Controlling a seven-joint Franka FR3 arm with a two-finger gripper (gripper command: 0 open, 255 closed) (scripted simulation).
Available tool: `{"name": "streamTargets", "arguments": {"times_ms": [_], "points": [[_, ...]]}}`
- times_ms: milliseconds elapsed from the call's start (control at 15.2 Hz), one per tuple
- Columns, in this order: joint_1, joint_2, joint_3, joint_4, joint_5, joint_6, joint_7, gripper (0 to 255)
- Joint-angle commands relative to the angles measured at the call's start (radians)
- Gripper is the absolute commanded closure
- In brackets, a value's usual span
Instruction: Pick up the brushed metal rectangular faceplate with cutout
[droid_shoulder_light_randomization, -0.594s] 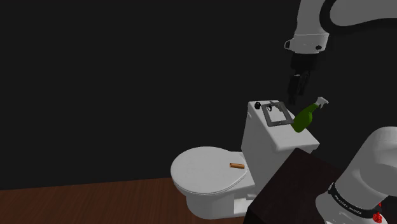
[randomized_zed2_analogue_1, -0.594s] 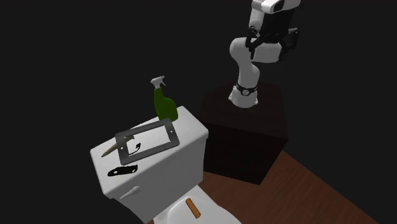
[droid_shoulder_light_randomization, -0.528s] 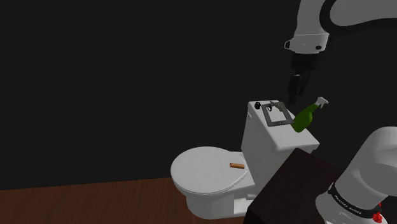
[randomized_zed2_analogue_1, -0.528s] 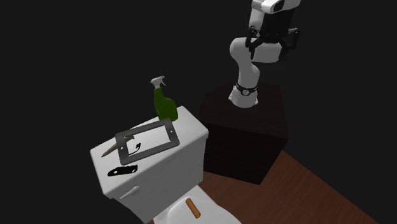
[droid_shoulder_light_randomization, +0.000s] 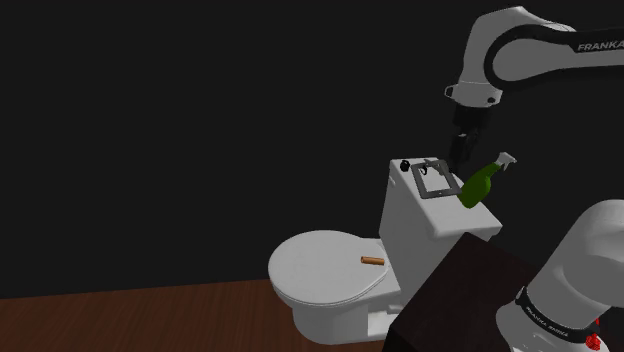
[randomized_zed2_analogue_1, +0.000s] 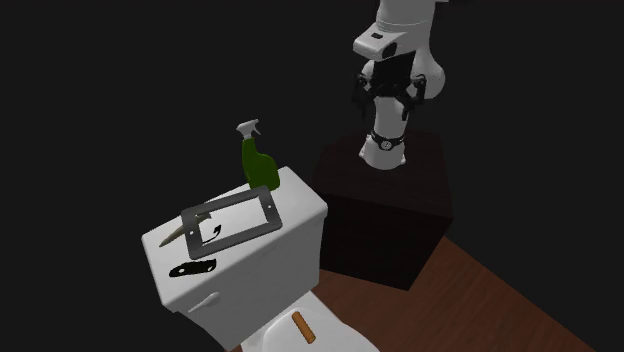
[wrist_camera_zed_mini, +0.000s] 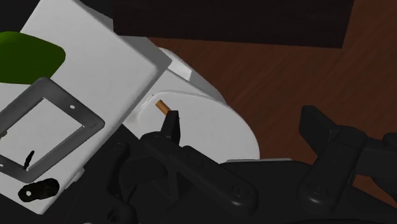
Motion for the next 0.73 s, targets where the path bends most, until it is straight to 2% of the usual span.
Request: {"name": "streamTargets", "arguments": {"times_ms": [0, 660], "points": [[-0.013, 0.026, -0.039, -0.033, -0.026, 0.071, -0.046, 0], [-0.055, 0.262, -0.227, -0.093, -0.101, 0.415, -0.262, 0]]}}
